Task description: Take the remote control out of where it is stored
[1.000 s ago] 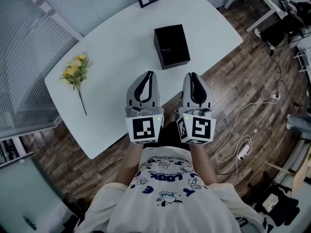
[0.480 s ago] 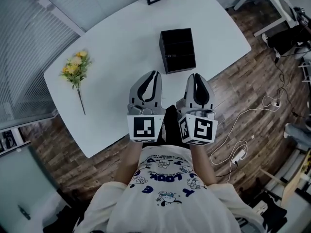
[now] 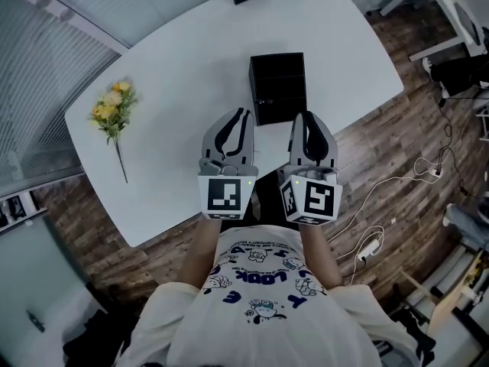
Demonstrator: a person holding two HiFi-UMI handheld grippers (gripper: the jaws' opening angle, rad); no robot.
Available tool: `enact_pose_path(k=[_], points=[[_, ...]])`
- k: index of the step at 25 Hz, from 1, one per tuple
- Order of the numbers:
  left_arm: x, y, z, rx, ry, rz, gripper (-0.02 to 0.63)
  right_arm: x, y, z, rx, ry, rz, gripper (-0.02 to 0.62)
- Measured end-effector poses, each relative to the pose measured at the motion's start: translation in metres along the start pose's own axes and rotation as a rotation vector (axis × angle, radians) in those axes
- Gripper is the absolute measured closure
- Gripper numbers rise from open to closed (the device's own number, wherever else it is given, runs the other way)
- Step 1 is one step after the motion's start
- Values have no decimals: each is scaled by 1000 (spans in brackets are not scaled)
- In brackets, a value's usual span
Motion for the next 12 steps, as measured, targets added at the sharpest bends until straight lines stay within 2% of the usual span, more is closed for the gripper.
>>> enact_pose_path(k=[12], points=[[45,-28,10,83,-104,-120,396,34,-15,24,12,40,-66,543]])
Point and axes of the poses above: the fingertips, and each gripper's own axes: x forward along the fingers, z to its right, y out of its top, the point moved 5 cm from there along -x, backward along the fingers, and after that the axes turned 4 degrees about -y, right-handed, at the moved point
